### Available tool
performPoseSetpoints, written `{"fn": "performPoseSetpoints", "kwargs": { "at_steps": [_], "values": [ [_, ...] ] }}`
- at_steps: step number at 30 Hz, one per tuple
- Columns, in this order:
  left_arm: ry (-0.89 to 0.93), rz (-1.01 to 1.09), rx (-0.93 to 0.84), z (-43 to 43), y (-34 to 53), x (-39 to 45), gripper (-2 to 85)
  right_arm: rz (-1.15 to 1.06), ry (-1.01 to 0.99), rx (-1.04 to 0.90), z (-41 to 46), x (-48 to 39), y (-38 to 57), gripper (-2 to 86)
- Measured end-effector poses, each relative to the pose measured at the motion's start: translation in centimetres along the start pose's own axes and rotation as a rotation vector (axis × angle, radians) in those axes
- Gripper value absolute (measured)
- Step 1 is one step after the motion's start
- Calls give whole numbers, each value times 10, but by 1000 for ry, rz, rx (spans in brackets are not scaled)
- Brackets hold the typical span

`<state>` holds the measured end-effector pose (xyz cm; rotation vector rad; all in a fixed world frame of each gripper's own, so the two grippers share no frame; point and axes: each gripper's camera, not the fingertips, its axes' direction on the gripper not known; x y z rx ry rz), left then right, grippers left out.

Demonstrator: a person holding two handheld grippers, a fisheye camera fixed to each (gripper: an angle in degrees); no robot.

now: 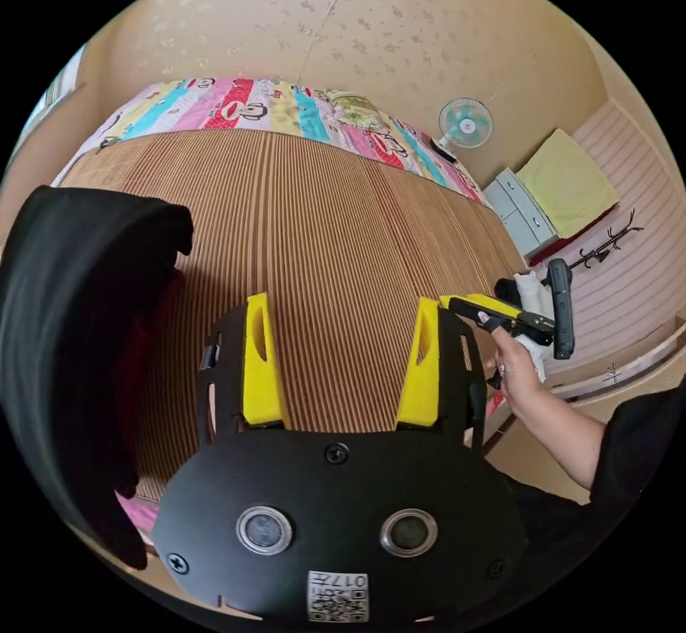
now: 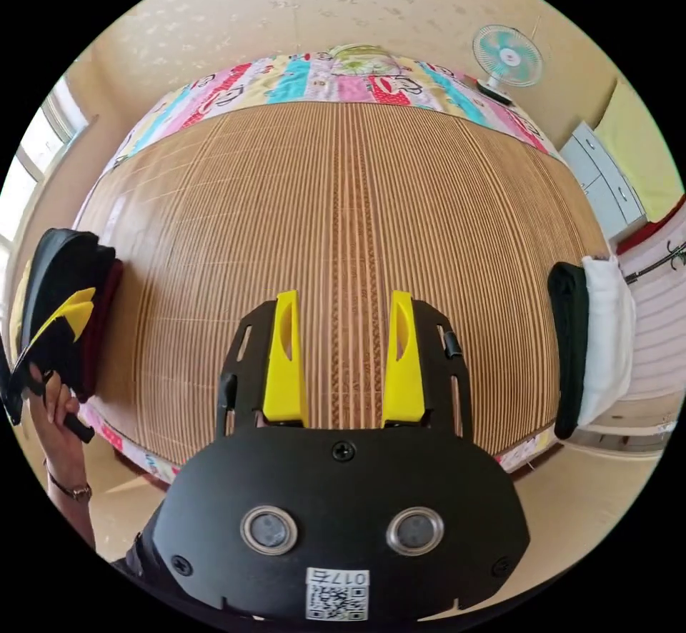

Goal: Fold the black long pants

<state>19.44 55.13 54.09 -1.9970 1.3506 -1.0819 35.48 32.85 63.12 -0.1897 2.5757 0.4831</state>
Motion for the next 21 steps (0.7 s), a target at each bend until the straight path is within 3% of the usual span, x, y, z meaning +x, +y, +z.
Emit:
{"fn": "performPoseSetpoints", "kwargs": {
  "at_steps": [2, 6, 21],
  "values": [
    [-86, -4, 1, 44, 2, 4, 257, 65, 71, -1, 27, 0, 9, 198],
    [-278, -31, -80, 114, 2, 7, 312, 152, 15, -37, 52, -1, 19, 229],
    [-445, -105, -56, 164, 34, -34, 306, 96, 14, 89, 41, -44, 63, 240]
  ]
}}
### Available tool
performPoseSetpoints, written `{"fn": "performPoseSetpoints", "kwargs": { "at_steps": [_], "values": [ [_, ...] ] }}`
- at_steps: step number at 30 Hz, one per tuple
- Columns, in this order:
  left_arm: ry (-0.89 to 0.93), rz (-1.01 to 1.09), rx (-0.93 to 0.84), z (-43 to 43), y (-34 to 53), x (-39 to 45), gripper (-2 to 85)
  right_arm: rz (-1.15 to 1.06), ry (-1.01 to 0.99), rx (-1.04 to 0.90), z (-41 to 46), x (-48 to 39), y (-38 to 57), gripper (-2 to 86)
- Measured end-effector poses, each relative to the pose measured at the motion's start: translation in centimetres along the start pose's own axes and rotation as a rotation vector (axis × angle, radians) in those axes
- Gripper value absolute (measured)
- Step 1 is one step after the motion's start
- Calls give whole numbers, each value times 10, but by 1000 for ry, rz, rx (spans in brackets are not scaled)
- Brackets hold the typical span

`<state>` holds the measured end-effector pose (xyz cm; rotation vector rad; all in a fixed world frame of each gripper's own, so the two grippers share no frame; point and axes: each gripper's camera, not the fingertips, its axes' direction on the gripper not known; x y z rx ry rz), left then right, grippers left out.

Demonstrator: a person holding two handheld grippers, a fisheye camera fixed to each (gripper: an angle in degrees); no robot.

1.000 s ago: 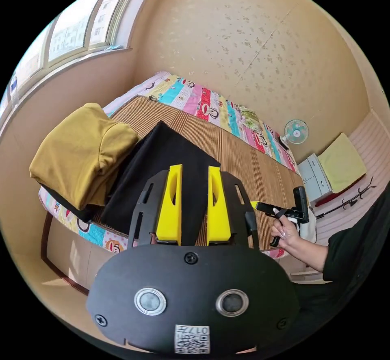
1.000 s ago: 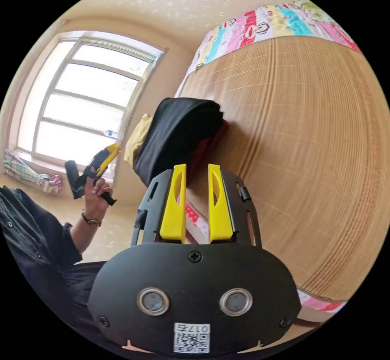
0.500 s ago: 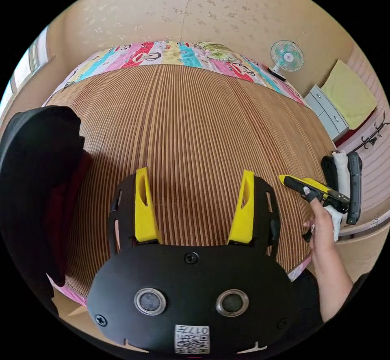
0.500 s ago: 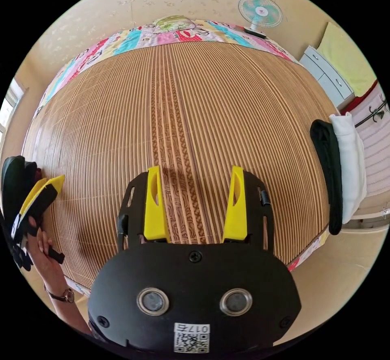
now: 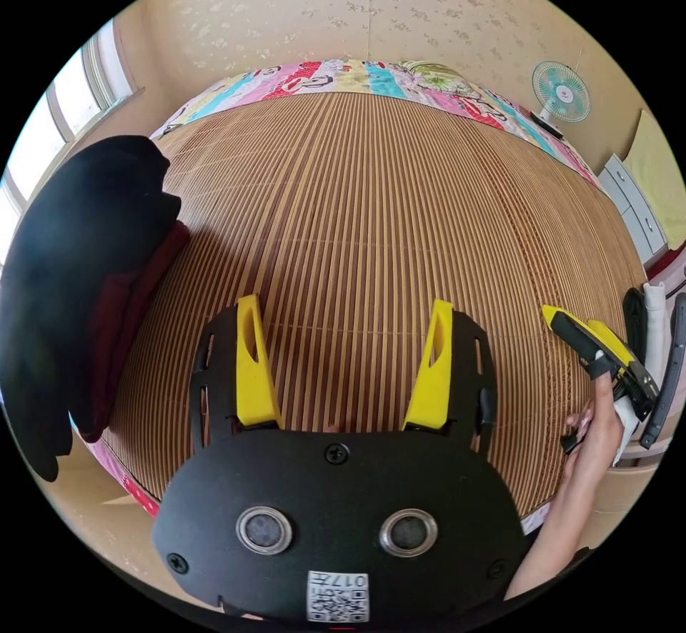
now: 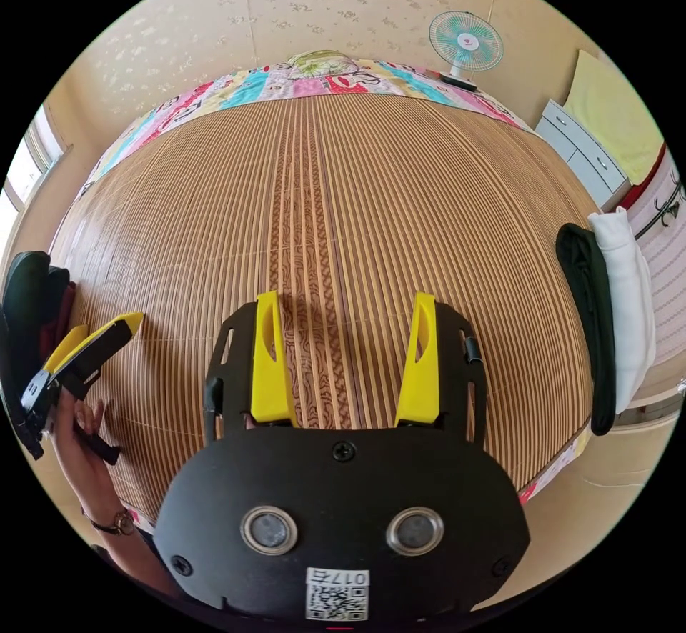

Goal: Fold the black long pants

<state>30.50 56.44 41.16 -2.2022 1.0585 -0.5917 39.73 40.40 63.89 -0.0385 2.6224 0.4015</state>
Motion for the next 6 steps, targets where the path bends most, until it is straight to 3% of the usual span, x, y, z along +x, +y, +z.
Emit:
{"fn": "performPoseSetpoints", "kwargs": {
  "at_steps": [6],
  "values": [
    [-6, 3, -4, 12, -9, -20, 306, -4, 9, 1, -6, -7, 6, 241]
  ]
}}
